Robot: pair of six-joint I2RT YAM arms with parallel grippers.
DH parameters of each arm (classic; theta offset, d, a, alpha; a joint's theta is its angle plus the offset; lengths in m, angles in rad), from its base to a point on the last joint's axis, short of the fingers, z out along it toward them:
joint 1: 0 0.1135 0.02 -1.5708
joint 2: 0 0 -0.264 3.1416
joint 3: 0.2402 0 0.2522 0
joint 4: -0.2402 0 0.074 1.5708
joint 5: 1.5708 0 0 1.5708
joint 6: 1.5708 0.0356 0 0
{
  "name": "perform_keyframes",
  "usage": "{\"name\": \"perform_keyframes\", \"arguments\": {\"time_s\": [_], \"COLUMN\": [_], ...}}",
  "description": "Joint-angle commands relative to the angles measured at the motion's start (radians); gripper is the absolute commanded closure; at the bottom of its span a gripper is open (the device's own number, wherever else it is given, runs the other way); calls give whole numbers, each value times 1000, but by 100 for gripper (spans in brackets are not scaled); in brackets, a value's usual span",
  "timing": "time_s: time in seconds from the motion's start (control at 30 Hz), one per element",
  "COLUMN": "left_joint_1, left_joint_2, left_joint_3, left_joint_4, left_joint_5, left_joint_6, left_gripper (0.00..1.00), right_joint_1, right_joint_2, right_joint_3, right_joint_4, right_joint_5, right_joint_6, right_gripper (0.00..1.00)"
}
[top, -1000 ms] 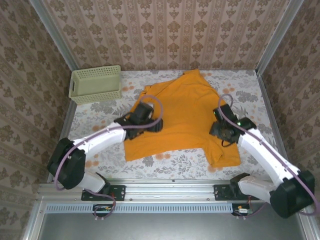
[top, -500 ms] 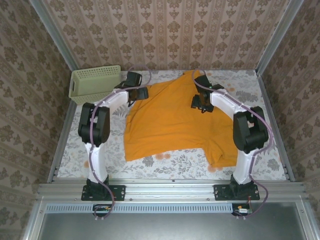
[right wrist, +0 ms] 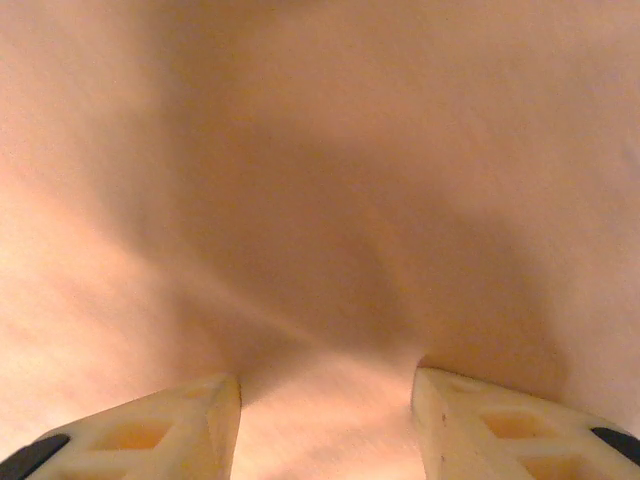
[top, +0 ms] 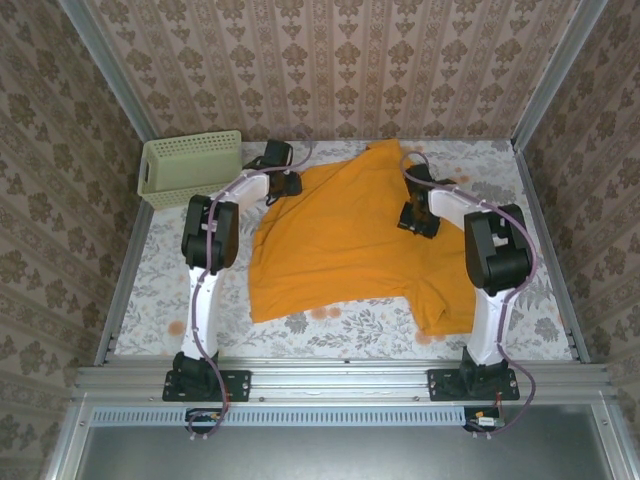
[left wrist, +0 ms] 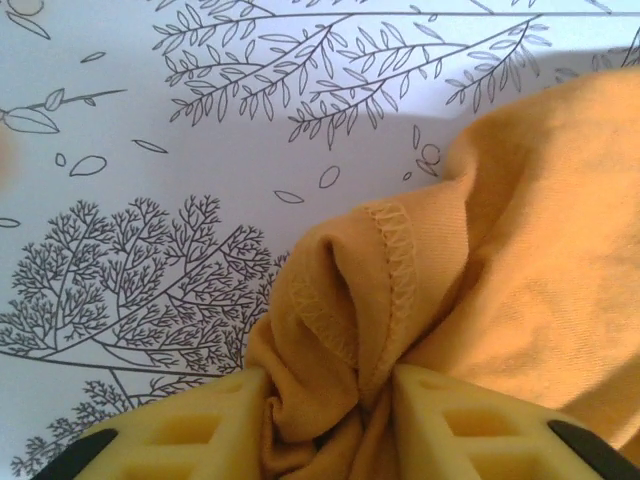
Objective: Fold the inside-out t-shirt
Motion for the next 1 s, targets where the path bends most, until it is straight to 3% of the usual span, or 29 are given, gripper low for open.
{"name": "perform_keyframes", "arguments": {"time_s": [0.0, 0.2, 0.3, 0.43, 0.63, 0.83, 0.97], "left_joint_1": [9, 7, -1, -50, -185, -300, -410], "left_joint_2": [-30, -139, -258, -448, -656, -760, -815], "left_joint_3": [11, -119, -251, -445, -654, -764, -840], "left_joint_4": [-36, 19, 78, 161, 217, 248, 289], "left_joint_5": [19, 25, 36, 34, 1, -18, -10], "left_joint_6": [9, 8, 3, 2, 15, 24, 57], "left_gripper": [75, 99, 100, 100, 100, 100, 100], "right_joint_1": [33, 126, 139, 92, 15, -3, -2], "right_joint_2": [-117, -274, -346, -370, -96, 222, 369], "right_joint_3": [-163, -350, -336, -161, 233, 624, 821], "right_joint_4": [-4, 3, -17, -51, -47, -74, -125], "right_joint_5": [-48, -72, -82, -17, -27, -75, -68], "right_joint_6": [78, 116, 79, -34, -161, -227, -229], "right_gripper": [53, 58, 58, 46, 42, 40, 33]}}
